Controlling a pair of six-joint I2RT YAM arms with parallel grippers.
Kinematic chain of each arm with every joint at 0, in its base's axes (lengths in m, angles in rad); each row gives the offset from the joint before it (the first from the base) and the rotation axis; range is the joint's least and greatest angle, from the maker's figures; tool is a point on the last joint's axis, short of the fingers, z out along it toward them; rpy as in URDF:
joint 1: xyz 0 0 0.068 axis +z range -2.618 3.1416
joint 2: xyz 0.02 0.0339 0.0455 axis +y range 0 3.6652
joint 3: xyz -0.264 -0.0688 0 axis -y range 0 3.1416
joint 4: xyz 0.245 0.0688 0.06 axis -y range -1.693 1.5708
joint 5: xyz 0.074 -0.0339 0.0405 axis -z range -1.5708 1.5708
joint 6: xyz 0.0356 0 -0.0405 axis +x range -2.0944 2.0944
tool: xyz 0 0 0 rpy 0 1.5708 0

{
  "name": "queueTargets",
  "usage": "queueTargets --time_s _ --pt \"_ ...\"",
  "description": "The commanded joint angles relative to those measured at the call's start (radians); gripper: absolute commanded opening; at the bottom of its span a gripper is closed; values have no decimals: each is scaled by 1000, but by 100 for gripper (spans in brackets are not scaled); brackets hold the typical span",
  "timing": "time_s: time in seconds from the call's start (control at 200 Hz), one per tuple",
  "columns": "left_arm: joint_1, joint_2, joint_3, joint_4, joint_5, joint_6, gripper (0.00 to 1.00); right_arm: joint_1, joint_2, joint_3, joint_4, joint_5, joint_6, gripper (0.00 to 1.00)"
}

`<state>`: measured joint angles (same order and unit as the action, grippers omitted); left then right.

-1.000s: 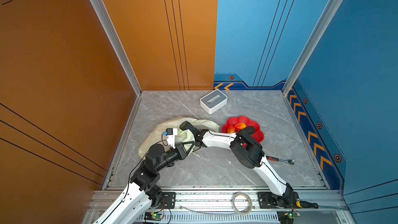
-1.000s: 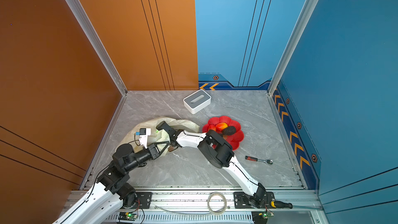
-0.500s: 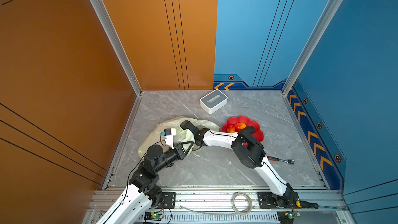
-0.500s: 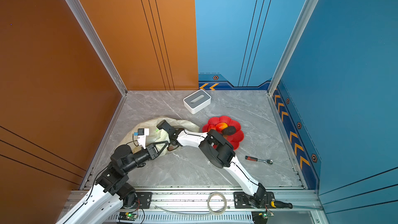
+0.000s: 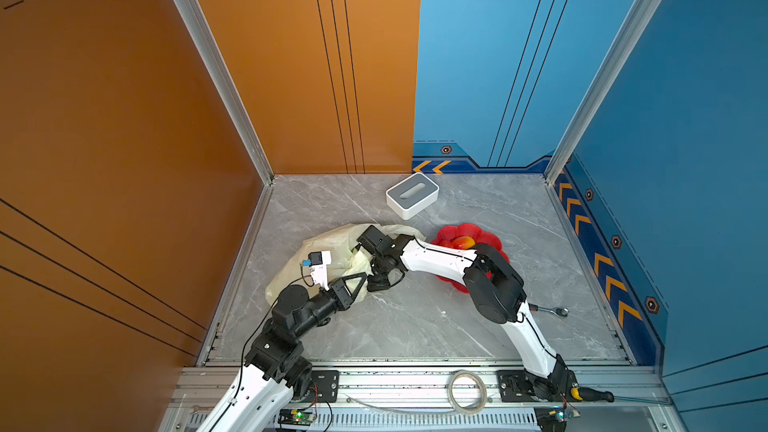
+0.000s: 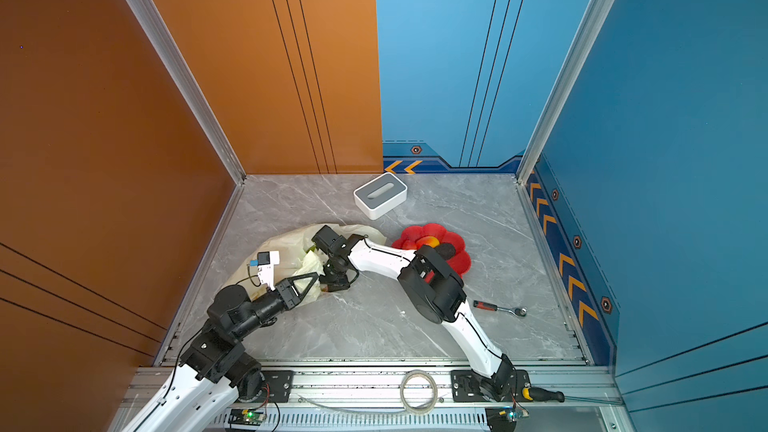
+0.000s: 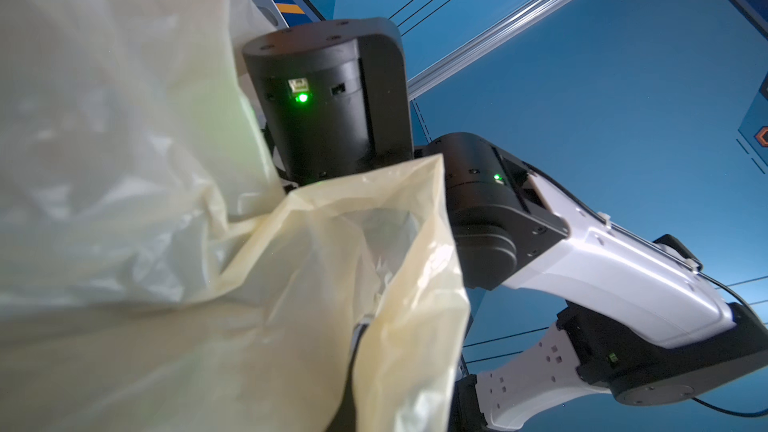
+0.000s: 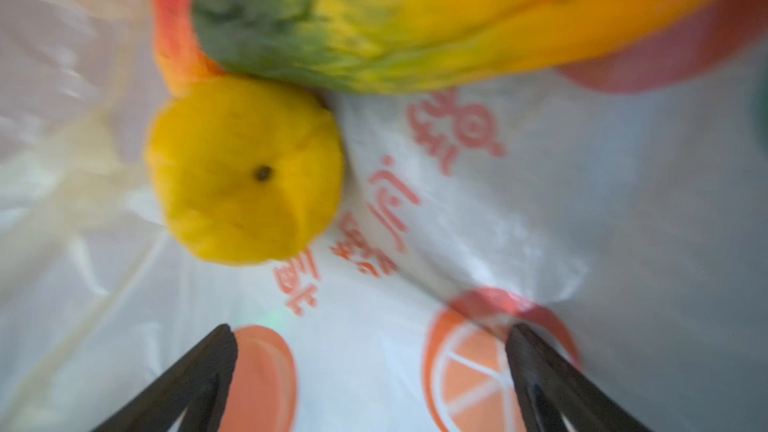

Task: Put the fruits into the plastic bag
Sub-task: 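Release the yellow papaya inside the bag while the left gripper holds the bag edge, then withdraw the open right gripper from the bag and move it over the red bowl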

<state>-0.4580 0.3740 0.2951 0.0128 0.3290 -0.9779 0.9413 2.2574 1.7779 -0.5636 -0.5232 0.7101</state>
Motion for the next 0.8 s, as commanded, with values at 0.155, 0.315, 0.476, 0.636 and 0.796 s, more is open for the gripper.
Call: queueTargets --time_s 0.155,0.315,0.476,0.636,0.796 --pt "13 -23 -20 -7 -14 -8 0 -16 -63 76 -339 169 -175 100" --pt "15 -36 -27 -11 -14 -12 0 -21 -91 80 -382 219 -197 100" --pt "18 -49 -30 -21 -15 -13 0 -24 -112 96 -441 281 -222 100" --pt "21 -55 -37 -21 -16 -15 0 -26 -145 105 -502 360 -250 100" --pt "22 -54 -45 -12 -17 -21 0 -27 -177 107 -564 439 -274 100"
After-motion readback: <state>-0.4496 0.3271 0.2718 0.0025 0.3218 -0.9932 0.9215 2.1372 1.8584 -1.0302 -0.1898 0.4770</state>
